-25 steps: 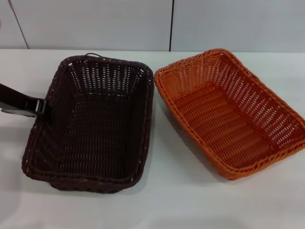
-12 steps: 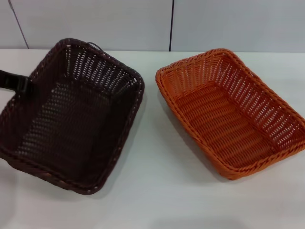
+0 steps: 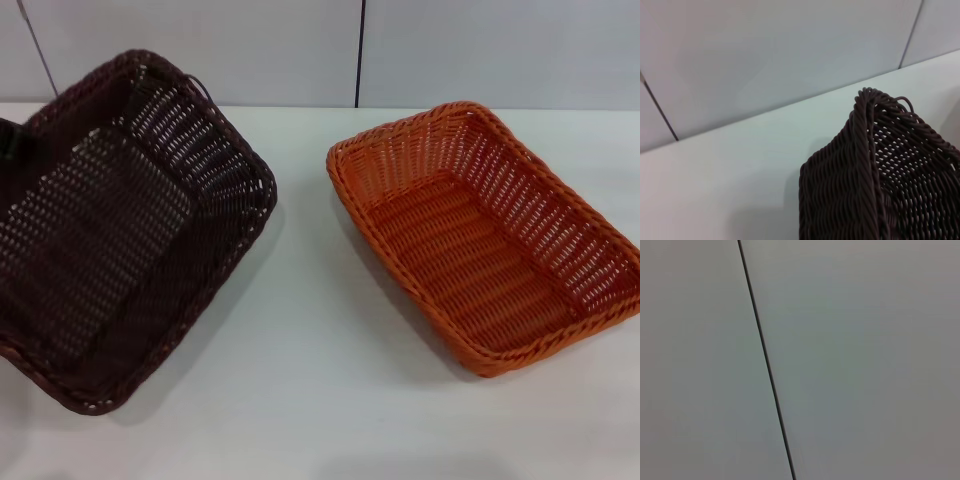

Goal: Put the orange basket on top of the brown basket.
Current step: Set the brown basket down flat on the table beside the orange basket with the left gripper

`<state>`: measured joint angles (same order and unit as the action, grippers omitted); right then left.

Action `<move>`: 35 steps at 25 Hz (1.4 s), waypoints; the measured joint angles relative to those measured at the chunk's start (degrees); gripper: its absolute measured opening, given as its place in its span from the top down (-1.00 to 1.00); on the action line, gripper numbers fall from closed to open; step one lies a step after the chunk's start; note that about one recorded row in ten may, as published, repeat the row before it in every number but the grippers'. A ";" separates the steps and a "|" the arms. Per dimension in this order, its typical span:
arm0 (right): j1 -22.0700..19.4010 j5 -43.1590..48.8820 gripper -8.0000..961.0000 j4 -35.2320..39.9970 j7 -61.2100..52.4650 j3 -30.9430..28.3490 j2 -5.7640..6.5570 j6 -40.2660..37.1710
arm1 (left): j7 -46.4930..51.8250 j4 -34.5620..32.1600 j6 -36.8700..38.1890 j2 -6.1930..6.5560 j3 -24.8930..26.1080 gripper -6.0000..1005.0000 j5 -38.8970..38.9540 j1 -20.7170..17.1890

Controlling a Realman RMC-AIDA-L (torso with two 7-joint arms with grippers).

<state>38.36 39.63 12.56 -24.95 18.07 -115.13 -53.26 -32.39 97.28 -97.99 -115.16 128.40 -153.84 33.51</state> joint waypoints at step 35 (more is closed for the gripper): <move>-2.15 -0.17 -0.34 -0.78 0.00 -0.05 0.19 0.19 | -23.90 -45.36 3.98 0.56 4.69 0.54 12.36 19.63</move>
<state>36.22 39.45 11.78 -24.96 18.02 -114.94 -53.08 -56.29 51.92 -94.01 -114.60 133.08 -141.48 53.13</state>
